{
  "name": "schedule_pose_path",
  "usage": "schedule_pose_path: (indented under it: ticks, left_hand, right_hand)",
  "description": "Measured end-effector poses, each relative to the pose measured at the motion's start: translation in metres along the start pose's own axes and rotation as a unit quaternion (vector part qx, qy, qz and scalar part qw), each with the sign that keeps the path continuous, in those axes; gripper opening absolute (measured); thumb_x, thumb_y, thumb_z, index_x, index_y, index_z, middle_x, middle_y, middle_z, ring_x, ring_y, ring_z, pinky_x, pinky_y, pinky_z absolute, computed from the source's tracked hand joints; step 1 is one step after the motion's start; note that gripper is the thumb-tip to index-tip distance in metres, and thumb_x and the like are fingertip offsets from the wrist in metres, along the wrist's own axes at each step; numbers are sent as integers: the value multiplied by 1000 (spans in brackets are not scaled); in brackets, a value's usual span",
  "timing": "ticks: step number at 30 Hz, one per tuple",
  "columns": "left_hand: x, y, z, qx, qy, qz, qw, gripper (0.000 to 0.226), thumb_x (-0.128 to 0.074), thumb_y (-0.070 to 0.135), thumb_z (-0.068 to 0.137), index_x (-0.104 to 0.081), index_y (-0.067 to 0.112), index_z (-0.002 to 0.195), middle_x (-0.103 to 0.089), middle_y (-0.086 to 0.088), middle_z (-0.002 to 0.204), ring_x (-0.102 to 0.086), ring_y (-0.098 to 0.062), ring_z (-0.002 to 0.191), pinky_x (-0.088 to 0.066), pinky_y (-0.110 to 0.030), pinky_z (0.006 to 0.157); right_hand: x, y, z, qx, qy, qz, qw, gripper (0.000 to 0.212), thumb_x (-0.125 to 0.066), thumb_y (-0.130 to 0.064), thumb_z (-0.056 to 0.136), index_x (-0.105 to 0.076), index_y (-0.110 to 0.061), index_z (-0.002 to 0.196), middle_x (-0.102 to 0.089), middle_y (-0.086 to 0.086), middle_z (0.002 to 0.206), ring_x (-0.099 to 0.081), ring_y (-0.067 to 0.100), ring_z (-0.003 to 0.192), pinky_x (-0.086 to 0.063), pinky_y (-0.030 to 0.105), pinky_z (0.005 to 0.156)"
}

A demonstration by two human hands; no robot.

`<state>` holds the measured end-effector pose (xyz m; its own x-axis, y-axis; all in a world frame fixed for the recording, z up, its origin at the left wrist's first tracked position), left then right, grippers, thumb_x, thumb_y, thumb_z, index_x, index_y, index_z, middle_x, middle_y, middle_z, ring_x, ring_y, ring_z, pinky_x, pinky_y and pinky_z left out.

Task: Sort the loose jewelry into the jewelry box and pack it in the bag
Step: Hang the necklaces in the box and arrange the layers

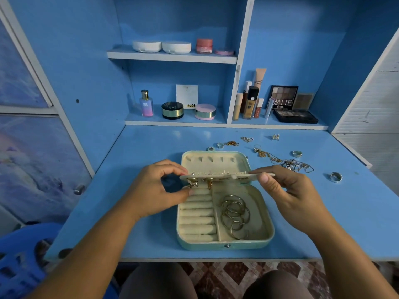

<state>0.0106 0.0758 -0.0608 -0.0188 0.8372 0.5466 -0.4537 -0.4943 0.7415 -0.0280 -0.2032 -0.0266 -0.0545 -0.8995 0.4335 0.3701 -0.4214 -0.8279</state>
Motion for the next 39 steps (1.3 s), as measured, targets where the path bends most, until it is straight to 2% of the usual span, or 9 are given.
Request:
schedule_pose_path:
  ticks: [6, 10, 15, 20, 25, 29, 31, 35, 39]
  left_hand:
    - [1, 4, 0, -7, 10, 26, 1000, 30, -76, 55, 61, -70, 40, 86, -68, 21, 94, -67, -3, 94, -52, -26, 86]
    - [2, 11, -2, -40, 17, 55, 998, 21, -73, 50, 65, -66, 47, 85, -68, 26, 94, -65, 2, 89, -49, -13, 78]
    - [10, 13, -7, -108, 15, 129, 986, 30, -67, 46, 73, -75, 25, 93, -68, 25, 84, -62, 4, 77, -43, -8, 65]
    - [9, 17, -9, -167, 18, 173, 971, 31, -64, 40, 80, -75, 14, 92, -72, 9, 85, -60, -1, 76, -45, -11, 67]
    - [4, 19, -5, -102, 92, 129, 982, 23, -73, 40, 78, -75, 19, 87, -69, 17, 81, -62, 7, 77, -43, -5, 68]
    - [0, 19, -4, -40, 104, 72, 991, 21, -80, 33, 76, -75, 16, 87, -72, 18, 82, -66, 5, 83, -49, -9, 75]
    - [-2, 15, -3, -15, 106, 58, 993, 21, -78, 35, 76, -74, 19, 89, -72, 19, 83, -66, 1, 83, -50, -14, 76]
    - [-3, 9, 0, 17, 96, 40, 994, 16, -79, 34, 78, -74, 26, 91, -72, 18, 85, -66, -5, 85, -50, -23, 74]
    - [0, 8, 9, 57, 88, 18, 994, 13, -82, 30, 74, -71, 30, 82, -70, 20, 83, -64, 0, 79, -48, -16, 70]
  right_hand:
    - [0, -1, 0, 8, -2, -7, 1000, 53, -47, -78, 75, -71, -34, 92, -71, -15, 89, -65, 6, 87, -46, 10, 71]
    - [2, 1, -4, 11, -9, -26, 1000, 53, -46, -80, 73, -71, -39, 94, -69, -20, 92, -64, 5, 90, -47, 12, 72]
    - [3, 7, -14, 40, -22, -42, 998, 46, -49, -76, 77, -64, -43, 105, -67, -20, 105, -62, 7, 102, -50, 31, 85]
    - [5, 11, -20, 51, -20, -50, 997, 45, -50, -75, 77, -64, -45, 106, -65, -23, 107, -61, 4, 103, -48, 20, 85]
    - [2, 2, 1, 3, 44, -12, 999, 27, -47, -49, 87, -69, -34, 86, -62, -26, 67, -56, -3, 66, -40, 8, 58]
    - [-1, 5, 28, -20, 26, -5, 999, 48, -38, -57, 91, -66, -19, 87, -67, 9, 83, -61, 24, 80, -53, 41, 79]
    - [-2, 9, 38, -41, 16, -3, 999, 47, -37, -54, 90, -65, -17, 90, -67, 12, 89, -62, 28, 87, -52, 47, 83]
    - [-4, 14, 45, -89, -22, 36, 995, 27, -44, -30, 98, -64, -12, 97, -69, 9, 94, -65, 22, 91, -56, 28, 78]
    - [-3, 16, 38, -97, -36, -3, 995, 26, -50, -25, 96, -60, -2, 91, -67, 17, 89, -65, 21, 79, -55, 21, 69]
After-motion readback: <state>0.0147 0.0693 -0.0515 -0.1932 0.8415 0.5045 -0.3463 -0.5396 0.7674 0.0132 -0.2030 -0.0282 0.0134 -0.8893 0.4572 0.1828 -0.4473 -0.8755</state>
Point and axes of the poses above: each hand's wrist, its own z-axis towards the middle knuckle, its own x-axis out of the back of the hand, y = z × x, the point moved 2 cm from there along z, towards the middle knuckle
